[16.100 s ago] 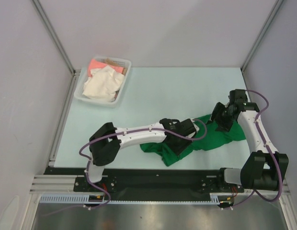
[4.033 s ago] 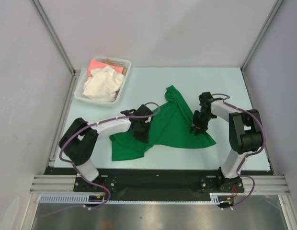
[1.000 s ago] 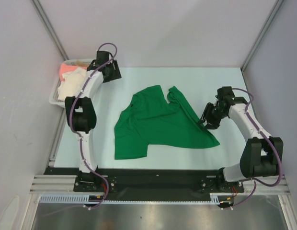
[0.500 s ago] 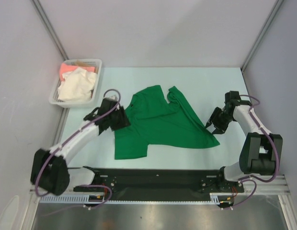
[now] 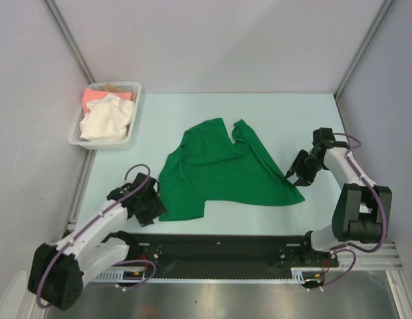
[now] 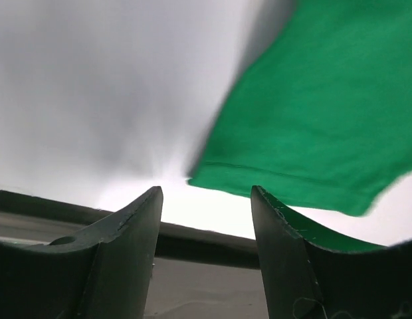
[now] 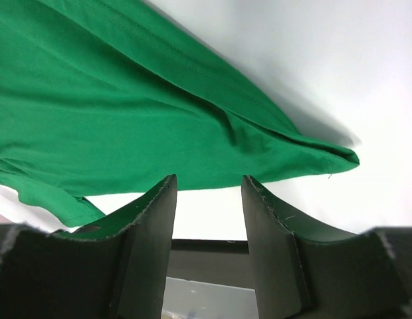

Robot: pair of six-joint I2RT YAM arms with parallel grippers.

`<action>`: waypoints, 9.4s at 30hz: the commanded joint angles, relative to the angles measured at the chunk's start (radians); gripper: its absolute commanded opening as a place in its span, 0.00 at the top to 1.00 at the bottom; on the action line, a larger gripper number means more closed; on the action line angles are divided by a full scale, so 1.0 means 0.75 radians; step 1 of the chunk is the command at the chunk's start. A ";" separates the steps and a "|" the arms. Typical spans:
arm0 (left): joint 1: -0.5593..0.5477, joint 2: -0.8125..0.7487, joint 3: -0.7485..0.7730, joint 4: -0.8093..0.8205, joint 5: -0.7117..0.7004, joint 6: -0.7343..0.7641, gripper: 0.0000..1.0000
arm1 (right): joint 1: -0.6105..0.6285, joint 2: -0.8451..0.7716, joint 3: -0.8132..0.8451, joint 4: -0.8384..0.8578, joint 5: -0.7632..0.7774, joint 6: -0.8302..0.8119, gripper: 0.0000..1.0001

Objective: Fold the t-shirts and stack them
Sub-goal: Flatten the tshirt out, then fold the tshirt

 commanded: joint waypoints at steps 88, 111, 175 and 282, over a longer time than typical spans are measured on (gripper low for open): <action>-0.373 0.136 0.670 0.242 -0.161 0.321 1.00 | -0.115 -0.225 -0.091 0.111 0.285 0.165 1.00; -0.426 0.472 2.114 0.567 -0.765 1.662 1.00 | -0.219 -0.215 1.013 -0.069 0.441 0.112 1.00; -0.271 1.883 1.942 1.073 -0.657 1.554 1.00 | -0.282 0.691 0.668 0.815 0.519 -0.074 1.00; -0.011 1.893 2.307 0.369 -0.006 0.824 1.00 | -0.350 1.194 1.474 0.367 0.212 -0.076 0.99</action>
